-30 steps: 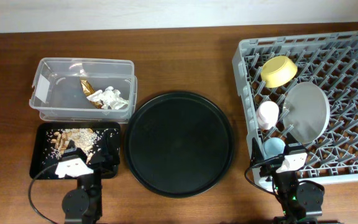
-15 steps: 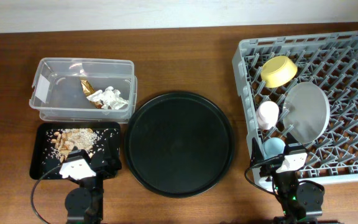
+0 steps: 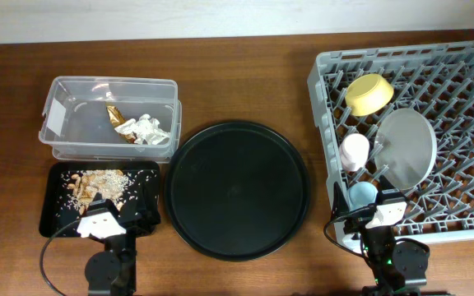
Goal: Sort waste into correct bins and load items into the dishwasher rack
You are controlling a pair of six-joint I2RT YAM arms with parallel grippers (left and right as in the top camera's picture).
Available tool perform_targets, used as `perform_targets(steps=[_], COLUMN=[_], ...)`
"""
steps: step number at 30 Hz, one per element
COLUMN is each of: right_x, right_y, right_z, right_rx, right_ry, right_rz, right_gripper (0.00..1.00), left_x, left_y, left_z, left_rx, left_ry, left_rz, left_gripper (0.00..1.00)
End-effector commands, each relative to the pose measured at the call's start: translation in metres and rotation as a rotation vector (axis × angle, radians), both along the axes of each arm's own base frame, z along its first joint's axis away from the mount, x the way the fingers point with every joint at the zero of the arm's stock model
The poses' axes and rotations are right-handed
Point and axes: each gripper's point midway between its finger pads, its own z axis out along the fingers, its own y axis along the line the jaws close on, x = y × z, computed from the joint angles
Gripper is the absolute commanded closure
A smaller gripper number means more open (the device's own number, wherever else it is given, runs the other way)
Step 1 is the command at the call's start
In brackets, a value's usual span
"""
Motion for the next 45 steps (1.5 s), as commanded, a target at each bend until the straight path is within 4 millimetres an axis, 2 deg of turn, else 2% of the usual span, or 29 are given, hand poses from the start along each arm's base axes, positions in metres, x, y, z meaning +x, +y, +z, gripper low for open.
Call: perform_targets(steps=[1, 45], right_x=[-0.0001, -0.0001], right_y=[-0.0002, -0.0002], right_z=[-0.0018, -0.0017], right_rx=[0.004, 0.004], right_ry=[0.0, -0.001], right_rz=[-0.003, -0.003], right_gripper=[0.01, 0.01], left_x=[0.0, -0.0007], left_y=[-0.0005, -0.0005], left_z=[-0.0032, 0.0007], left_rx=[-0.007, -0.007], left_ry=[0.001, -0.017], left_rz=[-0.005, -0.005], left_gripper=[0.01, 0.01])
